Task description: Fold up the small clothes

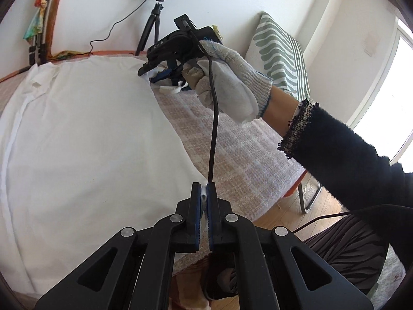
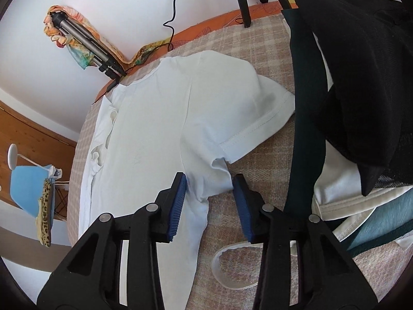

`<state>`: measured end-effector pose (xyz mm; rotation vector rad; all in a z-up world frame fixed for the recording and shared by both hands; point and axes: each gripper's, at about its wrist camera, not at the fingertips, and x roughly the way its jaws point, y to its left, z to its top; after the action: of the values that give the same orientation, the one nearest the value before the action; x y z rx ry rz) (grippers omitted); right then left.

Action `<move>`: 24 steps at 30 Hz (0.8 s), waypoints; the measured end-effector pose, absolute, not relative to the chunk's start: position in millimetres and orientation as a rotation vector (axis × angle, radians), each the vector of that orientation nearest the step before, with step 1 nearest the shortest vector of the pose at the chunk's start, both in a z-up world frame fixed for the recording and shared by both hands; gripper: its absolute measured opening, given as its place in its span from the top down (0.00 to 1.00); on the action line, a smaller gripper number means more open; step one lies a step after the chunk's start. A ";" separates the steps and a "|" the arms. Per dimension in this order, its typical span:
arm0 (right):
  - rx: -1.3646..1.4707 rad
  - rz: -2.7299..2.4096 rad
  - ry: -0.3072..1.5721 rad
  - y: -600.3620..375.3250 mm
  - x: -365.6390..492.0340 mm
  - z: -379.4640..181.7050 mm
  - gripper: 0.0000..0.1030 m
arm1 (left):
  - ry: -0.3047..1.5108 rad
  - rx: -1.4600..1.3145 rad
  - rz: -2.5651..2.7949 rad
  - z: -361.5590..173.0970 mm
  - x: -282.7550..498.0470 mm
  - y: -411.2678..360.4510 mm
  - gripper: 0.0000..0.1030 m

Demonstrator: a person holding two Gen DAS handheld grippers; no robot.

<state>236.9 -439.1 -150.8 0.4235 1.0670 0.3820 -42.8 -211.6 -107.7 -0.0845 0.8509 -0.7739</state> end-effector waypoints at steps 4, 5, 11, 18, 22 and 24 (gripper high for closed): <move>0.393 0.337 1.038 -431.5 239.0 -144.6 0.94 | 0.862 -0.161 -0.752 -111.9 -39.5 -194.6 0.97; 0.372 0.328 1.031 -427.2 237.7 -139.7 0.94 | 0.863 -0.181 -0.747 -111.5 -39.4 -190.3 0.97; 0.179 0.314 0.941 -382.5 227.0 -83.4 0.95 | 0.836 -0.249 -0.714 -105.5 -44.1 -159.2 0.97; -0.089 0.310 0.940 -289.6 236.3 -54.7 0.95 | 0.827 -0.356 -0.660 -113.5 -48.0 -122.5 0.97; -0.214 0.313 0.971 -240.4 244.4 -70.4 0.95 | 0.850 -0.428 -0.630 -126.3 -46.3 -106.3 0.97; -0.249 0.318 0.989 -222.7 248.1 -80.3 0.95 | 0.856 -0.428 -0.618 -130.3 -46.1 -102.0 0.97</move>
<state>248.1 -222.7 -80.3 -0.2485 0.9887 0.3179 -46.1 -102.0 -130.3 -0.4283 0.8557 -0.6179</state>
